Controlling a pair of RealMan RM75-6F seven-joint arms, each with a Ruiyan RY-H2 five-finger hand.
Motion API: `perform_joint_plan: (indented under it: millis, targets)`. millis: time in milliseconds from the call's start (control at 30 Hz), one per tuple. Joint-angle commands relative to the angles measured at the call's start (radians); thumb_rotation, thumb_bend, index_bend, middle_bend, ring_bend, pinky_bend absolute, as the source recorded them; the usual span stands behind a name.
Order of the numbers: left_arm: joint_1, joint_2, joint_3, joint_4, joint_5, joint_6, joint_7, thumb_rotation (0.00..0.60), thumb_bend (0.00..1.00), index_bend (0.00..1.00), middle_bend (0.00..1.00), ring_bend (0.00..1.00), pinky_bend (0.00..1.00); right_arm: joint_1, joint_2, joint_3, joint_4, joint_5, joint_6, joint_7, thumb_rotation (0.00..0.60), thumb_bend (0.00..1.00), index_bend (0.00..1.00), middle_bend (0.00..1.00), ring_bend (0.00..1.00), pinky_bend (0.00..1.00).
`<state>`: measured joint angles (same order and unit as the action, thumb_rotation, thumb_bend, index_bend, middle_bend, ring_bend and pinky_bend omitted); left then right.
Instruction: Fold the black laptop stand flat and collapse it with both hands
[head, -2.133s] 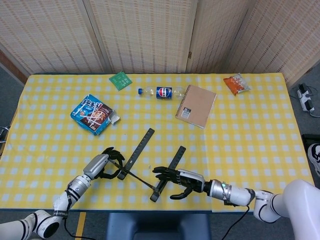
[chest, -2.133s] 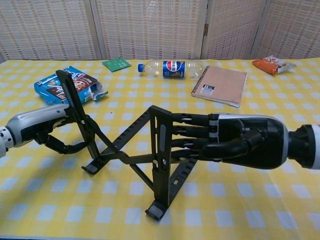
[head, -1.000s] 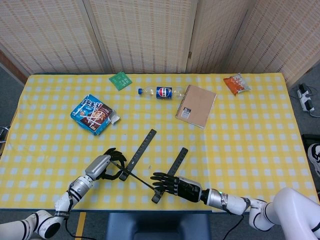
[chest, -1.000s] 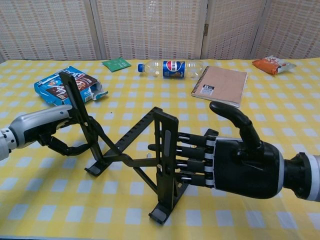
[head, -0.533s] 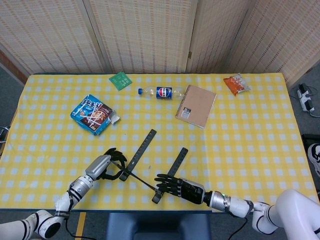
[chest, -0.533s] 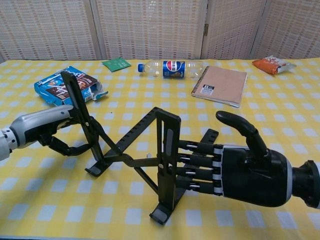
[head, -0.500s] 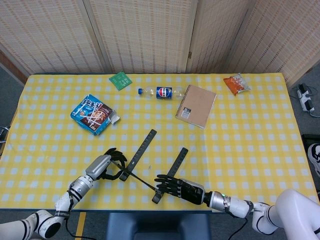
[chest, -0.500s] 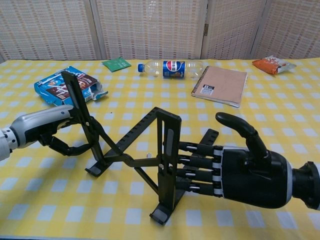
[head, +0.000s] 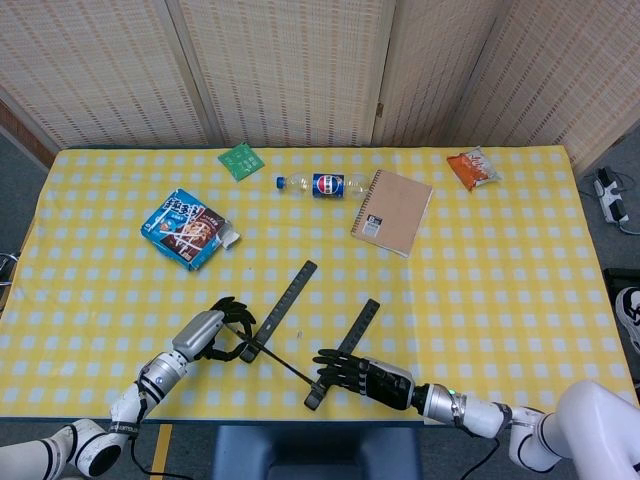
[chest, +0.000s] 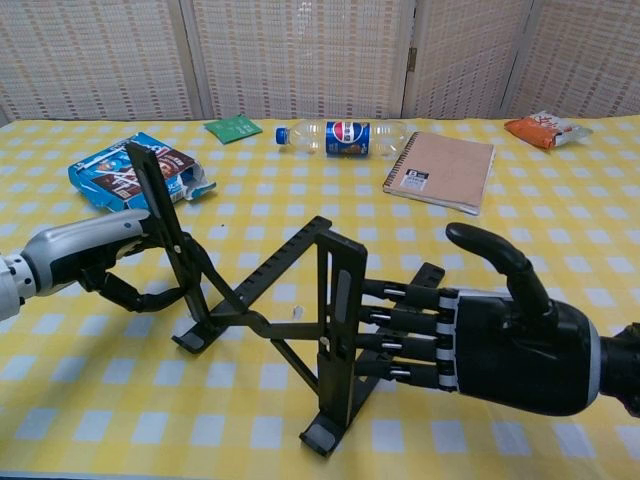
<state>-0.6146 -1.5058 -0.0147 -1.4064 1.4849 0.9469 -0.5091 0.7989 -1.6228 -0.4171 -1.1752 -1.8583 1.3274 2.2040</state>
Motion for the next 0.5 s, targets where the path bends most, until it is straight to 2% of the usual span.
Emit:
perform_joint_plan:
  millis: [33,367,500]
  targets:
    - [-0.005,0.014,-0.003,-0.02,0.007,0.002,-0.001,0.6,0.67,0.34,0.27,0.1,0.0,-0.013,0.077,0.018,-0.039,0.007,0.045,-0.112,0.253,0.29,0.0,0.0,0.0,0.0]
    - [-0.047,0.078,-0.037,-0.108,-0.001,-0.032,-0.006,0.6,0.67,0.18,0.18,0.02,0.0,-0.034,0.307,0.071,-0.197,0.049,0.139,-0.267,0.253,0.29,0.0,0.0,0.0,0.0]
    - [-0.075,0.086,-0.059,-0.126,-0.018,-0.061,0.003,0.6,0.67,0.16,0.17,0.01,0.0,-0.042,0.375,0.091,-0.246,0.048,0.172,-0.302,0.251,0.29,0.0,0.0,0.0,0.0]
